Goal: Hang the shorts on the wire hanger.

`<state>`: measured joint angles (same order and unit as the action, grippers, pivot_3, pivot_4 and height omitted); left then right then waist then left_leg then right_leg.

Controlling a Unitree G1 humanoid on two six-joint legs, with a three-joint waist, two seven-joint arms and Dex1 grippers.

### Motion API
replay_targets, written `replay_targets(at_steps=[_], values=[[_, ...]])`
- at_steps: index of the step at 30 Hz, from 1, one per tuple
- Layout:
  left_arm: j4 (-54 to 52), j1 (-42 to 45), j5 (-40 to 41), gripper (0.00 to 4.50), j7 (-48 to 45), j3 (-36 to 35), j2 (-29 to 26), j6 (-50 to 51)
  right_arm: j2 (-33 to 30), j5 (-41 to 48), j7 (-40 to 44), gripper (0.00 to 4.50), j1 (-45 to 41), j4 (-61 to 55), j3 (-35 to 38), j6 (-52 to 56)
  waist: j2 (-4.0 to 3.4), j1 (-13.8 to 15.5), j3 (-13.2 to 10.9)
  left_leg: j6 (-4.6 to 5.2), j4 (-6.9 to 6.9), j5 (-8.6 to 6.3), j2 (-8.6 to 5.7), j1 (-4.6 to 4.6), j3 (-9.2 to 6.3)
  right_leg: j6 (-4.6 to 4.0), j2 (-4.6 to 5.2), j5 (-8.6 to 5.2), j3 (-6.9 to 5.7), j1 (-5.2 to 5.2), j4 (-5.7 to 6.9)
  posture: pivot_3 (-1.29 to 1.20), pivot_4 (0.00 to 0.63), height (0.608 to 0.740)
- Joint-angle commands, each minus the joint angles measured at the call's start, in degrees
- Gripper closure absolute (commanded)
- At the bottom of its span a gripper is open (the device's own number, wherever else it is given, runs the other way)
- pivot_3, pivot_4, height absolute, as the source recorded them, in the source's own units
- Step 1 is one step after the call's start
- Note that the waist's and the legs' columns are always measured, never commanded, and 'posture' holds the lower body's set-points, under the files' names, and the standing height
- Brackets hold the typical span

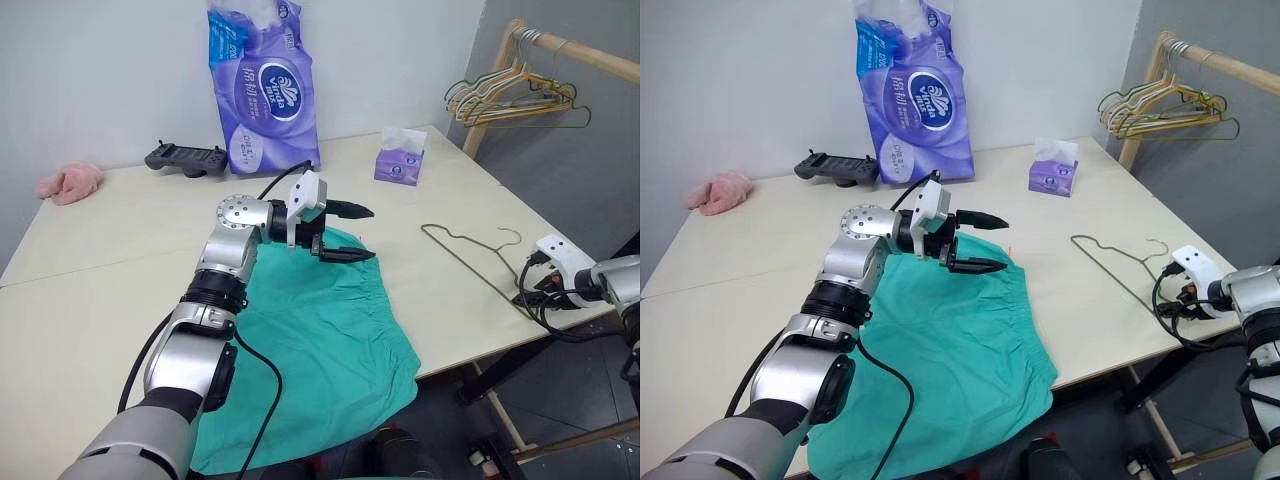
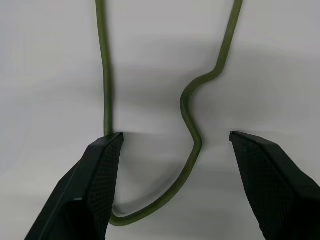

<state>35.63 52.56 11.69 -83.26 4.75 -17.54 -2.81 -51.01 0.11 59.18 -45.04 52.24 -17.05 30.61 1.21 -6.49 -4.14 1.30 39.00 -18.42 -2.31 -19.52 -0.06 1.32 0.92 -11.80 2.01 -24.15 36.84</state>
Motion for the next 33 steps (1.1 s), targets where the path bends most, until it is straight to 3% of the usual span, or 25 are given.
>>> replay_targets(at_steps=[1, 3, 6, 14, 16, 24, 33], values=[[-2.7, 0.7, 1.5, 0.55, 0.2, 0.2, 0.3, 0.1, 1.8, -3.4, -0.7, 0.82, -2.1, 6.1, -0.2, -4.3, 0.08, 0.0, 0.0, 0.00, 0.00, 0.00, 0.00, 0.05, 0.02, 0.00, 0.00, 0.01, 0.02, 0.00, 0.00, -0.10, 0.042, 0.740], [-3.0, 0.5, 1.5, 0.55, 0.3, 0.2, 0.2, 0.1, 2.1, -4.4, -0.8, 0.82, -3.0, 9.5, 0.3, -6.2, 0.18, 0.0, 0.1, 0.02, 0.00, -0.01, 0.00, 0.17, 0.08, 0.02, 0.00, 0.03, 0.09, 0.04, 0.00, -0.09, 0.041, 0.740], [-3.4, 0.2, 1.7, 0.55, 0.5, 0.4, -0.1, 0.1, 2.2, -5.5, -0.4, 1.32, -3.4, 13.2, 0.9, -8.7, 0.33, 0.1, 0.2, 0.06, 0.00, -0.03, -0.03, 0.26, 0.12, 0.03, 0.04, 0.05, 0.13, 0.10, -0.02, -0.09, 0.040, 0.740], [-4.0, -0.1, 2.0, 0.55, 0.9, 0.9, -0.3, 0.3, 2.6, -6.9, 2.8, 4.02, -3.6, 17.2, 2.2, -12.5, 0.39, 0.5, 0.3, 0.16, 0.01, -0.10, -0.09, 0.62, 0.13, 0.07, 0.12, 0.06, 0.14, 0.50, -0.11, -0.08, 0.039, 0.740], [-3.7, 0.2, 2.0, 0.55, 0.9, 1.0, -0.3, 0.2, 2.7, -7.6, 2.9, 4.45, -3.7, 17.4, 2.2, -13.7, 0.39, 0.5, 0.3, 0.17, 0.01, -0.10, -0.09, 0.64, 0.13, 0.07, 0.13, 0.06, 0.14, 0.53, -0.11, -0.08, 0.038, 0.740], [-3.0, 0.9, 2.0, 0.55, 2.5, -0.1, -1.4, -0.1, 0.1, -12.9, -5.4, 4.45, -5.7, 10.7, 2.1, -28.3, 0.25, 0.5, 0.2, 0.16, 0.00, -0.10, -0.11, 0.62, 0.19, 0.07, 0.12, 0.06, 0.22, 0.46, -0.07, -0.09, 0.036, 0.740], [11.8, 10.5, -0.2, 0.55, 8.4, -4.1, -7.4, -5.0, -12.9, -31.9, -29.9, 4.45, -4.1, -3.2, -2.7, -58.9, -0.09, 0.3, 0.0, 0.15, -0.07, -0.10, -0.10, 0.23, 0.30, 0.14, 0.05, 0.01, 0.31, -0.08, 0.06, -0.12, 0.023, 0.740]])
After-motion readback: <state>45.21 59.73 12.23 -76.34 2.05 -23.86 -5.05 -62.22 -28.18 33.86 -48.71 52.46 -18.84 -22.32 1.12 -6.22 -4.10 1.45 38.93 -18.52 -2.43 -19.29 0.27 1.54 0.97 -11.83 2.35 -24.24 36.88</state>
